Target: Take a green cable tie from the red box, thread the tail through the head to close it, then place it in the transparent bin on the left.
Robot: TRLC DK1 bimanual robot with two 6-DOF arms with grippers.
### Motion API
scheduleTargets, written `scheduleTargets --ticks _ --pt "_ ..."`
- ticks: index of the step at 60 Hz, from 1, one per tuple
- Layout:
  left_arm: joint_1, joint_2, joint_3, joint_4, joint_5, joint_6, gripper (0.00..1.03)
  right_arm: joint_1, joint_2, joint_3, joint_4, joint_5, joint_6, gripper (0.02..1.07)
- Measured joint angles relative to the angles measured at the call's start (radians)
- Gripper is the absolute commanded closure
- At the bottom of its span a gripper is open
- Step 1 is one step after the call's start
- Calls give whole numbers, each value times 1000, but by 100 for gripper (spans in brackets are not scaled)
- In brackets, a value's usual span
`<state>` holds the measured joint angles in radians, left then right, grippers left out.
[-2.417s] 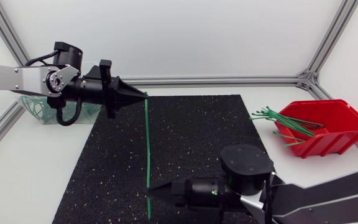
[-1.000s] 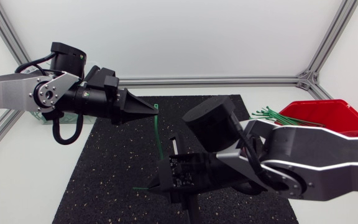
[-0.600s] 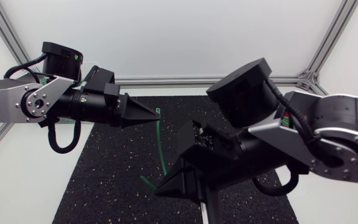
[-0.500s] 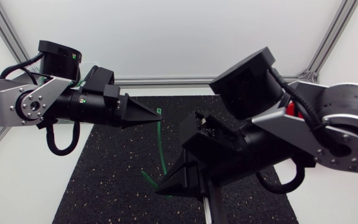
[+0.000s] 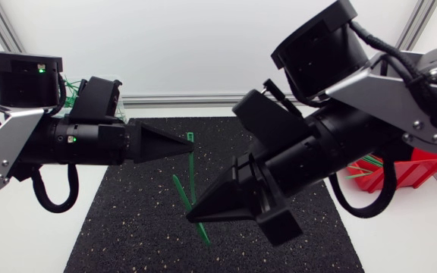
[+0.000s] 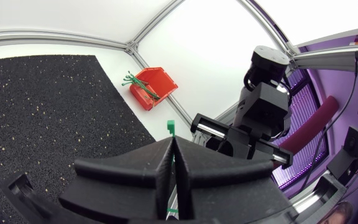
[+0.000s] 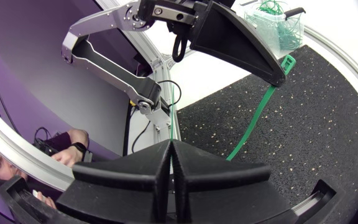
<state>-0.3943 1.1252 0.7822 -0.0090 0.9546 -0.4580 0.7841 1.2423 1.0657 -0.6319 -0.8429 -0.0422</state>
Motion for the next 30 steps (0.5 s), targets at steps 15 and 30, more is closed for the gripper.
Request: scheduleTargets --ticks 15,30 --pt "-22 -90 -80 45 -19 -6 100 -20 37 42 -42 -158 234 101" --pt "-42 -155 -97 143 -71 -65 100 -21 42 89 -91 -246 487 101"
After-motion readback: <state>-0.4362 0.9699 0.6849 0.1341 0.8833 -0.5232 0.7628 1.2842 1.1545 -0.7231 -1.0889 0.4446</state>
